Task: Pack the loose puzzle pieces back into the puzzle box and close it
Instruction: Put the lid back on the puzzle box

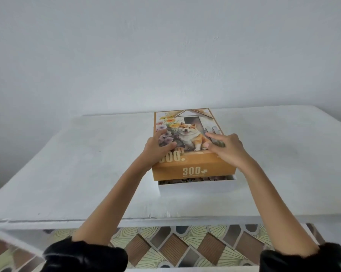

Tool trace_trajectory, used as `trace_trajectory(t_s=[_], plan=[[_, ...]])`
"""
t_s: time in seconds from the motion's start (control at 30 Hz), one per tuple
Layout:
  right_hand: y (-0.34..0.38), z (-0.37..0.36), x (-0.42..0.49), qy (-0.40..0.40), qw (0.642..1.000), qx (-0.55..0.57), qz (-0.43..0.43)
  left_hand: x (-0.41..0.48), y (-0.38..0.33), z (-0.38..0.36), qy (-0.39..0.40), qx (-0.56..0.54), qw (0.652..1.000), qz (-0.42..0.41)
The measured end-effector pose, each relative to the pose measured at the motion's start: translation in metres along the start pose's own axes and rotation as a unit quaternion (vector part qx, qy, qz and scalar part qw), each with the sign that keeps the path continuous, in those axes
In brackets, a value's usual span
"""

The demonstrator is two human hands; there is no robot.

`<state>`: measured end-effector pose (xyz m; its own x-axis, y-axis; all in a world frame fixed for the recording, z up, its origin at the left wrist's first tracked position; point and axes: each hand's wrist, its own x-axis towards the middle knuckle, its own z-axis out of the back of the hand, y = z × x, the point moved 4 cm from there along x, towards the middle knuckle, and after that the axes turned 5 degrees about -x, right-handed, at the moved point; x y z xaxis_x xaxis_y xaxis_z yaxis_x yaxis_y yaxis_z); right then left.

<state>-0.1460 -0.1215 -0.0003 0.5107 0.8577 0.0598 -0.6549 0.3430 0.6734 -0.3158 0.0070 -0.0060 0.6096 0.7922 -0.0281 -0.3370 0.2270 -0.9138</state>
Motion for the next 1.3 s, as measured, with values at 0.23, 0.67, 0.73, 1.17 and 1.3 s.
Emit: trace_trajectory(t_s=[0.23, 0.67, 0.73, 1.17, 1.3], plan=[[0.001, 0.002, -0.015, -0.025, 1.0, 0.009, -0.012, -0.007, 0.01, -0.002, -0.006, -0.007, 1.0, 0.001], [-0.024, -0.005, -0.018, -0.001, 0.997, 0.064, -0.034, -0.003, 0.023, -0.023, -0.018, 0.063, 0.998, -0.007], [-0.03, -0.012, -0.016, 0.012, 0.997, 0.061, -0.035, -0.007, 0.024, -0.025, -0.029, 0.077, 0.997, -0.016], [-0.046, -0.038, -0.009, 0.035, 0.996, 0.065, -0.043, -0.006, 0.05, -0.031, -0.066, 0.052, 0.996, -0.007], [-0.046, -0.04, -0.011, 0.009, 0.998, 0.065, -0.019, -0.004, 0.055, -0.032, -0.064, 0.035, 0.997, -0.008]])
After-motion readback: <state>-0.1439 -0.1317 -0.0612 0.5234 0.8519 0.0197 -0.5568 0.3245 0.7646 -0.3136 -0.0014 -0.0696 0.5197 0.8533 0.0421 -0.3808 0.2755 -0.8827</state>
